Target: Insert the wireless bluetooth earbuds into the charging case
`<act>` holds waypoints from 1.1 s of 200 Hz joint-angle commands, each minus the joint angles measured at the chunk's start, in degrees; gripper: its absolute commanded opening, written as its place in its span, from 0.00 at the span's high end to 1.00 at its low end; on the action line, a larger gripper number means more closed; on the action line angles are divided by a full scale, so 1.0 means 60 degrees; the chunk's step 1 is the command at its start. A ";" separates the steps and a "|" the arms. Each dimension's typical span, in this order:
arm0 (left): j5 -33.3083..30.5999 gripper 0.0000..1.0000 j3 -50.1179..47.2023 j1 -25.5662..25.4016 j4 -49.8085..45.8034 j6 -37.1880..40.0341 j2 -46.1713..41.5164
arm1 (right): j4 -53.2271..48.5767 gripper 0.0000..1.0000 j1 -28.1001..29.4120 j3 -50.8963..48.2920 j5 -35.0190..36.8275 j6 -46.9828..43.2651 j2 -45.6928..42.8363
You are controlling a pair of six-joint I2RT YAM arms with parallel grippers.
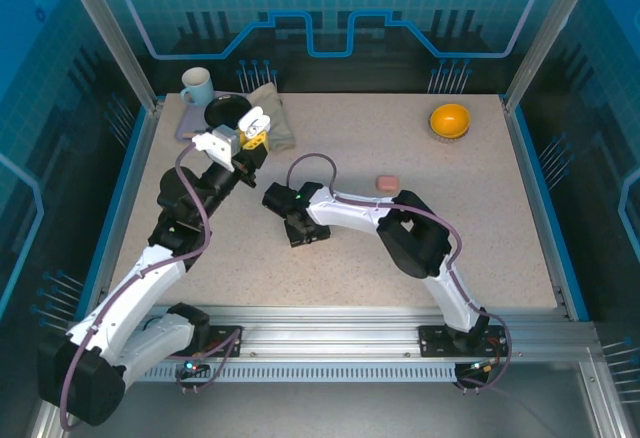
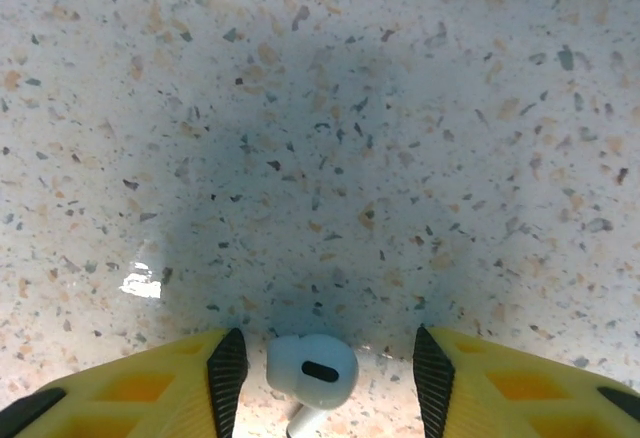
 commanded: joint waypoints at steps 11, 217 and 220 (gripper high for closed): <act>0.0002 1.00 -0.0122 0.0101 0.0303 -0.0122 -0.0204 | -0.0323 0.50 0.0105 0.0244 -0.0014 0.0266 0.0233; 0.0066 1.00 -0.0254 0.0107 0.0462 -0.0223 -0.0107 | -0.0173 0.64 -0.0129 -0.0122 0.0013 0.1542 0.0104; 0.0060 1.00 -0.0254 0.0112 0.0464 -0.0223 -0.0102 | -0.0167 0.65 -0.0130 -0.0140 0.0010 0.1551 0.0089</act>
